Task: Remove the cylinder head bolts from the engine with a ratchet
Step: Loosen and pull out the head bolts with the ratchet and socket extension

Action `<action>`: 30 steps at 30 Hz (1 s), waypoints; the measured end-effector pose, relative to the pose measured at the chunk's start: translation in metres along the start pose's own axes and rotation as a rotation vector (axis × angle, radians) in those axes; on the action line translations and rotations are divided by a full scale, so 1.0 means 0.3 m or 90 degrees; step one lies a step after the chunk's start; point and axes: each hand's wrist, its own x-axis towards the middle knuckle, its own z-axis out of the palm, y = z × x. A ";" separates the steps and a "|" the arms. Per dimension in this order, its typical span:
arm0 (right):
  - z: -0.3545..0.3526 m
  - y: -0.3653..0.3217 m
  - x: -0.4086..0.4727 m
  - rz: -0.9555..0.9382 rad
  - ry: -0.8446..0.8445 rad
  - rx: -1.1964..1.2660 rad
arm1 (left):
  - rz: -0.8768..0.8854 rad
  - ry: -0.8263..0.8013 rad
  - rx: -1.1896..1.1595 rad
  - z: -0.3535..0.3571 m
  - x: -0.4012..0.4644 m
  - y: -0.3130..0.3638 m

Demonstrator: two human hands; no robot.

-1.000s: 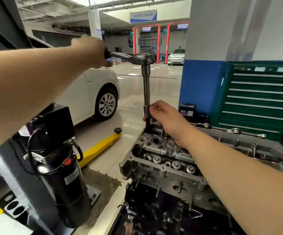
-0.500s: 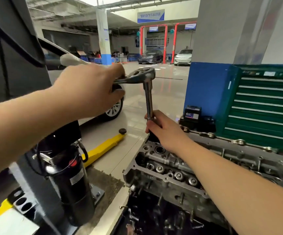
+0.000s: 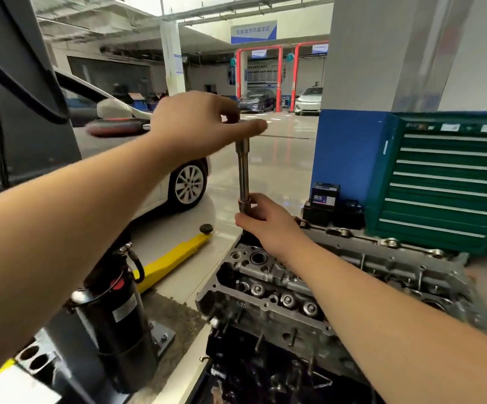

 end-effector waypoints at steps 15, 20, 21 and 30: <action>-0.037 -0.037 -0.021 0.108 0.020 0.137 | 0.046 -0.057 0.209 -0.004 -0.077 0.049; -0.034 -0.047 -0.037 0.106 0.028 0.114 | 0.057 0.080 0.189 -0.034 -0.101 0.100; -0.034 -0.053 -0.042 0.106 0.033 0.121 | 0.053 0.092 0.152 -0.034 -0.091 0.083; -0.040 -0.031 -0.026 0.074 0.052 0.178 | 0.053 -0.057 -0.474 0.038 0.050 -0.012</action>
